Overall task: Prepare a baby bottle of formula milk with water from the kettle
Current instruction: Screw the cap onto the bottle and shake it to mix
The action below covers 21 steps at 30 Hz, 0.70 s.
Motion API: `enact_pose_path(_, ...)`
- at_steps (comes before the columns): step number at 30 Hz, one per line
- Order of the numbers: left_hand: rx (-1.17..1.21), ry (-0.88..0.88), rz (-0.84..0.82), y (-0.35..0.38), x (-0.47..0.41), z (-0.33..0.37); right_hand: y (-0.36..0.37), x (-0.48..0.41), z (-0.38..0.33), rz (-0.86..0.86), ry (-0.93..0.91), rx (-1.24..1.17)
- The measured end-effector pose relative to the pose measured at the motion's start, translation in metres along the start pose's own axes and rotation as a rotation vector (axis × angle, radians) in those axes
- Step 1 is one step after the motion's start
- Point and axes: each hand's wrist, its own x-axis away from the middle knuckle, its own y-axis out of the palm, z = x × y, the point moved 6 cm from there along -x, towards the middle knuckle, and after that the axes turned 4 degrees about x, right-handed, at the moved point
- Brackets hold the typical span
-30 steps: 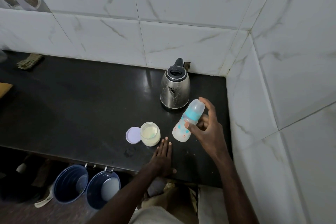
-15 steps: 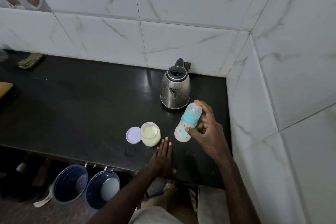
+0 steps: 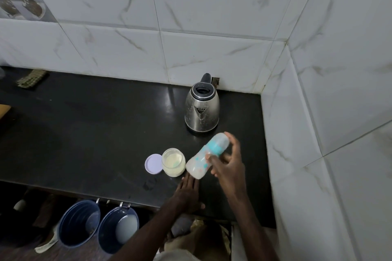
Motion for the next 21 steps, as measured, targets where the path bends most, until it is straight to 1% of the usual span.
enact_pose_path(2, -0.006, 0.012, 0.057, 0.002, 0.0, 0.0, -0.011, -0.002, 0.008, 0.192, 0.072, -0.135)
enact_pose_path(3, -0.009, 0.016, 0.063, 0.003, -0.001, -0.001, -0.014, -0.003, 0.012, 0.242, 0.095, -0.167)
enact_pose_path(4, -0.01, 0.014, 0.061, 0.003, -0.001, -0.001, -0.014, -0.004, 0.014, 0.233, 0.104, -0.16)
enact_pose_path(5, -0.013, 0.009, 0.047, 0.003, -0.001, -0.001, -0.01, -0.005, 0.015, 0.16, 0.104, -0.126)
enact_pose_path(7, -0.015, 0.001, -0.024, -0.002, 0.001, 0.0, 0.003, -0.004, 0.016, -0.044, 0.097, -0.05)
enact_pose_path(8, -0.012, 0.003, -0.043, -0.003, 0.001, 0.001, 0.004, -0.004, 0.016, -0.084, 0.086, -0.033)
enact_pose_path(9, -0.008, 0.003, -0.036, -0.002, 0.001, 0.001, 0.002, -0.004, 0.015, -0.068, 0.07, -0.039)
enact_pose_path(10, -0.006, 0.003, -0.011, -0.003, 0.001, 0.001, -0.002, -0.005, 0.014, -0.012, 0.063, -0.066)
enact_pose_path(12, -0.002, 0.019, 0.035, -0.001, 0.002, 0.001, -0.01, -0.008, 0.014, 0.153, 0.084, -0.153)
enact_pose_path(13, 0.001, 0.026, 0.041, 0.001, 0.001, 0.0, -0.013, -0.008, 0.013, 0.209, 0.087, -0.176)
enact_pose_path(14, -0.001, 0.026, 0.041, 0.002, 0.0, -0.001, -0.013, -0.008, 0.013, 0.217, 0.084, -0.167)
enact_pose_path(15, -0.007, 0.02, 0.028, 0.002, 0.0, -0.001, -0.009, -0.008, 0.012, 0.162, 0.08, -0.128)
enact_pose_path(17, -0.017, 0.01, -0.028, -0.002, 0.002, 0.0, 0.006, -0.005, 0.012, -0.051, 0.082, -0.019)
enact_pose_path(18, -0.019, 0.009, -0.053, -0.003, 0.002, 0.001, 0.011, -0.004, 0.014, -0.125, 0.083, 0.015)
enact_pose_path(19, -0.017, 0.006, -0.062, -0.003, 0.003, 0.001, 0.011, -0.004, 0.014, -0.141, 0.077, 0.021)
enact_pose_path(20, -0.014, 0.004, -0.052, -0.004, 0.003, 0.002, 0.007, -0.005, 0.013, -0.101, 0.07, -0.002)
enact_pose_path(21, -0.01, 0.006, -0.028, -0.004, 0.004, 0.002, 0.002, -0.007, 0.014, -0.017, 0.073, -0.045)
